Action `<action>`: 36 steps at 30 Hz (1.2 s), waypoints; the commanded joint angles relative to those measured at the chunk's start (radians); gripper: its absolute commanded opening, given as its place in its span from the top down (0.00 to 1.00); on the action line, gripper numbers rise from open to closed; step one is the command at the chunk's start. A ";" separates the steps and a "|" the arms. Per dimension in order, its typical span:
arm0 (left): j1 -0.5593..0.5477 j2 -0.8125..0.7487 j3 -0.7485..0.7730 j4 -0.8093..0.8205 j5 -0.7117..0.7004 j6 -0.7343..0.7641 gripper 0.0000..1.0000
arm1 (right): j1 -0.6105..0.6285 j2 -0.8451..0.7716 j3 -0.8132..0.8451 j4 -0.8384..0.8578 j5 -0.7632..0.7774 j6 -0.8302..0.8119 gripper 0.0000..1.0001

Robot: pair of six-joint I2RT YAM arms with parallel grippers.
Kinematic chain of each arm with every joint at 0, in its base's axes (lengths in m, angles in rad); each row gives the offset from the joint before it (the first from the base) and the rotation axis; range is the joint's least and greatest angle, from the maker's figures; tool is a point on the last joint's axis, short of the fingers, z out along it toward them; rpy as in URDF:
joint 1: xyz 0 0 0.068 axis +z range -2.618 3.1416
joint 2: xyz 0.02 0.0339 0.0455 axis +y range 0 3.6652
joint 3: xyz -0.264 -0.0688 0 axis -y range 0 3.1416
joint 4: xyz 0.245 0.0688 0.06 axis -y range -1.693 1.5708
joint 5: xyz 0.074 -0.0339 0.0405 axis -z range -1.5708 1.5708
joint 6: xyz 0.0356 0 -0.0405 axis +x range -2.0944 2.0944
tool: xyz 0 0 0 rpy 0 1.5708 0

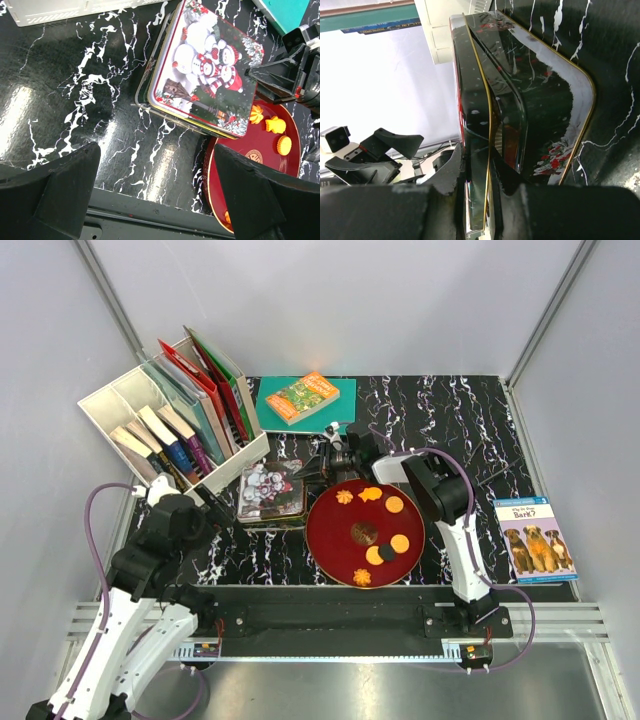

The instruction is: Pack the cookies

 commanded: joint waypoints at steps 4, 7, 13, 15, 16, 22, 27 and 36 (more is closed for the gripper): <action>0.000 0.009 -0.001 0.054 0.033 0.013 0.01 | 0.010 -0.069 -0.040 -0.092 0.012 -0.087 0.69; 0.000 0.011 -0.003 0.060 0.036 0.014 0.01 | 0.010 -0.085 -0.034 -0.150 0.027 -0.127 0.63; -0.001 0.014 -0.026 0.088 0.050 0.010 0.01 | 0.010 -0.113 -0.029 -0.241 0.058 -0.199 0.61; 0.000 0.020 -0.039 0.105 0.058 0.002 0.01 | 0.010 -0.119 -0.029 -0.273 0.064 -0.218 0.61; -0.001 0.029 -0.046 0.124 0.059 -0.001 0.01 | 0.010 -0.119 -0.032 -0.283 0.073 -0.233 0.61; -0.006 0.095 -0.095 0.218 0.050 -0.024 0.01 | 0.003 -0.125 -0.049 -0.325 0.087 -0.267 0.63; -0.008 0.164 -0.093 0.253 -0.027 -0.033 0.02 | -0.011 -0.124 -0.049 -0.345 0.089 -0.282 0.64; -0.006 0.388 -0.067 0.356 -0.125 -0.030 0.11 | -0.031 -0.136 -0.051 -0.366 0.084 -0.301 0.65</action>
